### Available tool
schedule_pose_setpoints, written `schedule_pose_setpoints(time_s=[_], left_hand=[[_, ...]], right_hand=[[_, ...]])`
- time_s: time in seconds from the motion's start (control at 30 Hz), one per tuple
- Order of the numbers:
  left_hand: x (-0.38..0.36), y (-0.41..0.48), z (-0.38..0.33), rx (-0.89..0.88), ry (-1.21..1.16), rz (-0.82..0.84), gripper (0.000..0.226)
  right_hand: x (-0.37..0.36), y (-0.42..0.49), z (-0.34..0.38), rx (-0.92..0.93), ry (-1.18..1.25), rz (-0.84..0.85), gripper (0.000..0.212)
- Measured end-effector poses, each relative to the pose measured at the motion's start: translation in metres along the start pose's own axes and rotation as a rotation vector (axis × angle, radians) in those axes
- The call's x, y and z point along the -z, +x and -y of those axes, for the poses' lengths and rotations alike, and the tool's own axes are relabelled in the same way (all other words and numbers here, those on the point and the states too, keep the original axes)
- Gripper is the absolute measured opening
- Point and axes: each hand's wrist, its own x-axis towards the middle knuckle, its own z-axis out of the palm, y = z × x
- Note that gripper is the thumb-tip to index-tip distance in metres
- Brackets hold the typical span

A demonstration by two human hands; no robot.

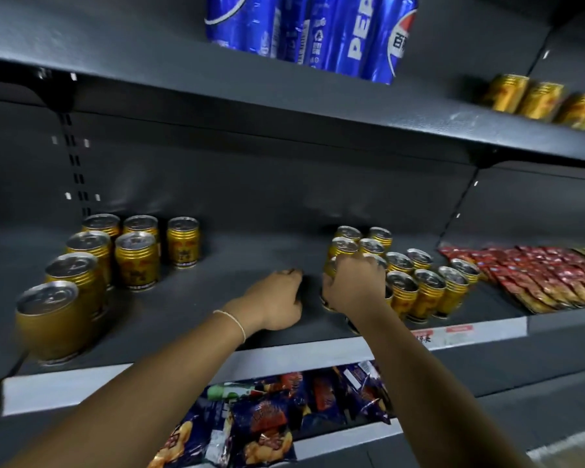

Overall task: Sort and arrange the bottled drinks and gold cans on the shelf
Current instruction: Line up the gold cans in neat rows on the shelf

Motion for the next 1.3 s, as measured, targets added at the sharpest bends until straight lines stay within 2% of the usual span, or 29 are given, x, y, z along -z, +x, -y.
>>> schedule_pose_setpoints(time_s=[0.17, 0.3, 0.37, 0.43, 0.53, 0.63, 0.73, 0.83, 0.93, 1.07, 1.13, 1.2, 1.3], left_hand=[[-0.008, 0.000, 0.000, 0.018, -0.025, 0.020, 0.062], [-0.010, -0.004, 0.009, 0.030, -0.053, -0.006, 0.060], [-0.010, -0.005, 0.013, 0.046, -0.089, -0.013, 0.056], [-0.009, -0.006, 0.017, 0.059, -0.153, -0.028, 0.053], [-0.005, -0.009, 0.025, 0.087, -0.385, -0.056, 0.055], [0.003, -0.016, 0.037, 0.139, -0.779, -0.054, 0.075], [0.014, -0.025, 0.049, 0.173, -0.871, -0.106, 0.089], [0.025, -0.037, 0.059, 0.193, -0.858, -0.189, 0.092], [0.036, -0.050, 0.068, 0.214, -0.792, -0.290, 0.092], [0.054, -0.070, 0.082, 0.222, -0.681, -0.398, 0.088], [0.062, -0.079, 0.089, 0.223, -0.592, -0.402, 0.087], [0.068, -0.088, 0.098, 0.228, -0.529, -0.369, 0.084], [0.081, -0.104, 0.116, 0.212, -0.386, -0.243, 0.083]], right_hand=[[-0.008, 0.013, 0.003, -0.011, -0.097, 0.036, 0.051], [-0.005, 0.019, 0.005, -0.057, 0.033, 0.042, 0.043], [-0.003, 0.020, 0.008, -0.008, 0.089, 0.028, 0.033], [-0.002, 0.018, 0.012, 0.052, 0.259, 0.020, 0.028], [0.003, 0.012, 0.019, 0.079, 0.685, 0.070, 0.032], [0.010, 0.008, 0.029, 0.128, 1.019, 0.152, 0.039], [0.016, 0.004, 0.041, 0.238, 1.206, 0.223, 0.047], [0.018, 0.002, 0.056, 0.280, 1.315, 0.255, 0.054], [0.019, 0.001, 0.072, 0.213, 1.450, 0.309, 0.061], [0.020, -0.006, 0.098, 0.263, 1.457, 0.490, 0.059], [0.017, -0.011, 0.113, 0.315, 1.481, 0.506, 0.052], [0.014, -0.015, 0.130, 0.310, 1.517, 0.466, 0.054], [0.002, -0.020, 0.152, 0.274, 1.583, 0.450, 0.056]])
